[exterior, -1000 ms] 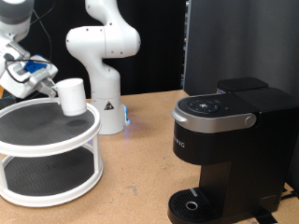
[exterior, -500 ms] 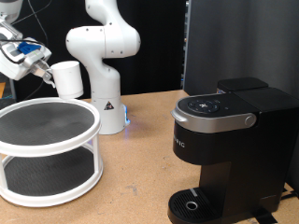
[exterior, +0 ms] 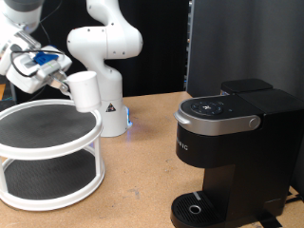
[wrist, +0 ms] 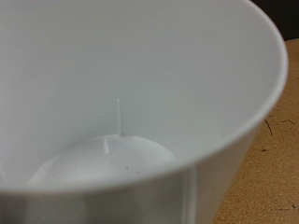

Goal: Make a cup of coffee with the keurig machine

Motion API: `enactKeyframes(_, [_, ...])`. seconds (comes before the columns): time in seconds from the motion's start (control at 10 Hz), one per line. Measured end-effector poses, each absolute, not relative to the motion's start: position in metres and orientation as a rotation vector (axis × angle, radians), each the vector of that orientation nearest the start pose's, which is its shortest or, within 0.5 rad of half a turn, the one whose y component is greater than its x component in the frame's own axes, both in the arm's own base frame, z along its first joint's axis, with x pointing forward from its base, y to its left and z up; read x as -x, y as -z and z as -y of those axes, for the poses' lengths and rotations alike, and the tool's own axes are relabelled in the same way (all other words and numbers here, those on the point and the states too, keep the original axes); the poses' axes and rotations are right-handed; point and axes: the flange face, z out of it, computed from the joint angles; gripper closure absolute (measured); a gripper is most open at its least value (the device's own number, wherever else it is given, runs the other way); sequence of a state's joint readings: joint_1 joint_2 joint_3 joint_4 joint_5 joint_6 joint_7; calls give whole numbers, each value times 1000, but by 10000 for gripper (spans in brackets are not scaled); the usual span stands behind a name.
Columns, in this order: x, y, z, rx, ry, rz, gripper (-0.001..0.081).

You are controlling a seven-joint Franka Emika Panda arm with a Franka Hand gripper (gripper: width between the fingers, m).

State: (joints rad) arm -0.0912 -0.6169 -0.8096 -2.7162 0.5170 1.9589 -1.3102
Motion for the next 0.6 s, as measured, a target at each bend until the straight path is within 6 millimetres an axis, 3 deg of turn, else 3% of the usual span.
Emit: enactKeyframes(0.6, [-313, -361, 157, 2318, 777, 277, 730])
